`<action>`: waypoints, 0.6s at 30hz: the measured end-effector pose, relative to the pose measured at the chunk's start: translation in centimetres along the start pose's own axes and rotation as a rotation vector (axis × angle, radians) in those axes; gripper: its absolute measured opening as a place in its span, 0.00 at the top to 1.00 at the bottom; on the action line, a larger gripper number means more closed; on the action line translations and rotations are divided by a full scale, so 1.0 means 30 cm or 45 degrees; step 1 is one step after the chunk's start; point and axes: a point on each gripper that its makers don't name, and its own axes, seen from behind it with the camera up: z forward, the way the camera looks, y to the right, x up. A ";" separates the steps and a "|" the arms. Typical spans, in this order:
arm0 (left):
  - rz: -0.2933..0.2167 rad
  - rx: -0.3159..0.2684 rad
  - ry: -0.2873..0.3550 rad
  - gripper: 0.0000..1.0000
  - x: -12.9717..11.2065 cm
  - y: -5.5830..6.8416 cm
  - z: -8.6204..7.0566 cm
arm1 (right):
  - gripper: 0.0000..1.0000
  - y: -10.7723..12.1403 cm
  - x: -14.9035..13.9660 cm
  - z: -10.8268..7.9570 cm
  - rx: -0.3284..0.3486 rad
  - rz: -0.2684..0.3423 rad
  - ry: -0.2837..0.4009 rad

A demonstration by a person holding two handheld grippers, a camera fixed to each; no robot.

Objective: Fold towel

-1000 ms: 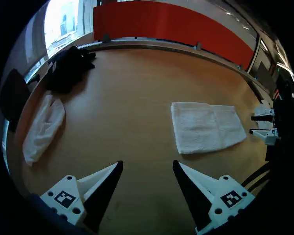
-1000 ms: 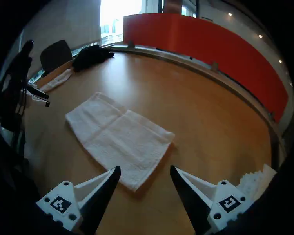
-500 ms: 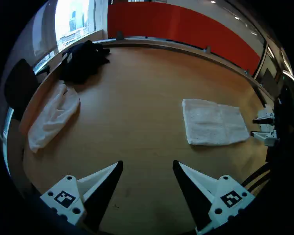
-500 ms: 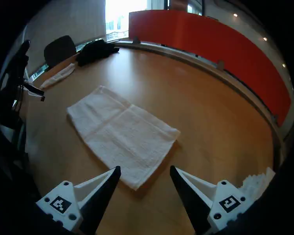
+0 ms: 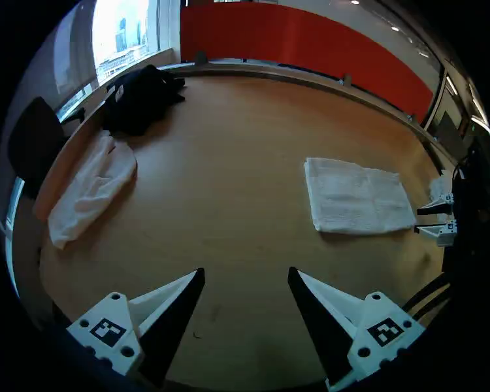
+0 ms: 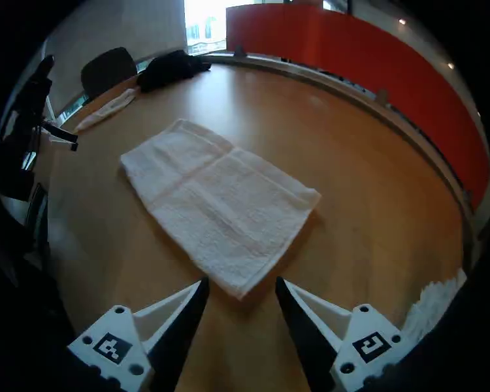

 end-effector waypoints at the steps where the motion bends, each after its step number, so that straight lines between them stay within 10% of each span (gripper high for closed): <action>1: -0.001 0.000 -0.001 0.06 -0.002 -0.002 0.000 | 0.29 -0.004 -0.005 0.000 0.008 -0.006 -0.005; 18: 0.005 -0.002 -0.004 0.06 -0.008 -0.012 -0.006 | 0.78 -0.003 -0.035 0.004 0.042 -0.015 -0.047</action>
